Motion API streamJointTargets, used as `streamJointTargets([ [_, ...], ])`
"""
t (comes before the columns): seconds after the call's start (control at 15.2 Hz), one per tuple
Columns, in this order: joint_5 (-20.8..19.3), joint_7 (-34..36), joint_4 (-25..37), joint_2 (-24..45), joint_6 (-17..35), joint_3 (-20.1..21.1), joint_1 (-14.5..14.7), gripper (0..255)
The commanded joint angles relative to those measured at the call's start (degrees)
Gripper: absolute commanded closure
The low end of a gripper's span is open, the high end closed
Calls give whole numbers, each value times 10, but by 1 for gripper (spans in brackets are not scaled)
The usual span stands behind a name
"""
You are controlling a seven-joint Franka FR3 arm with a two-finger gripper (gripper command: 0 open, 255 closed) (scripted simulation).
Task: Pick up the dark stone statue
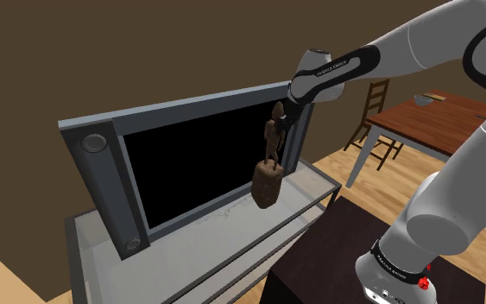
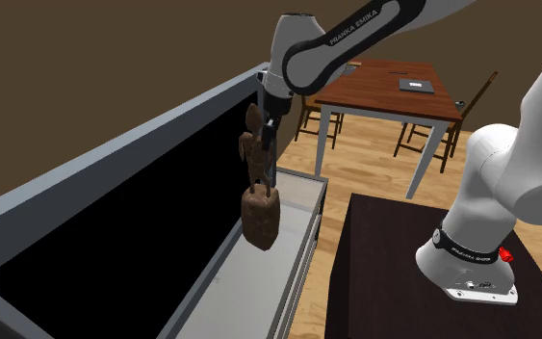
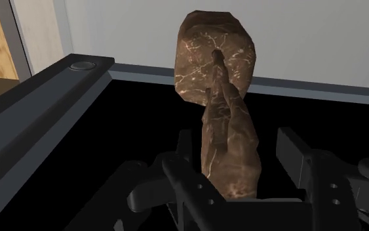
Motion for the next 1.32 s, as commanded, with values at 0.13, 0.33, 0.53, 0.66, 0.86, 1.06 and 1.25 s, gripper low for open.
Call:
streamJointTargets([
  [0.13,0,0,-1,1,1,0,0,255],
  [0.33,0,0,0,0,1,0,0,255],
  [0.53,0,0,-2,0,2,0,0,255],
  [0.66,-4,3,6,-9,-14,0,0,255],
  [0.86,-9,7,18,-20,-37,1,-1,255],
  [1.06,-13,11,31,-31,-60,2,-1,255],
  [1.25,-16,14,45,-40,-84,3,-1,255],
])
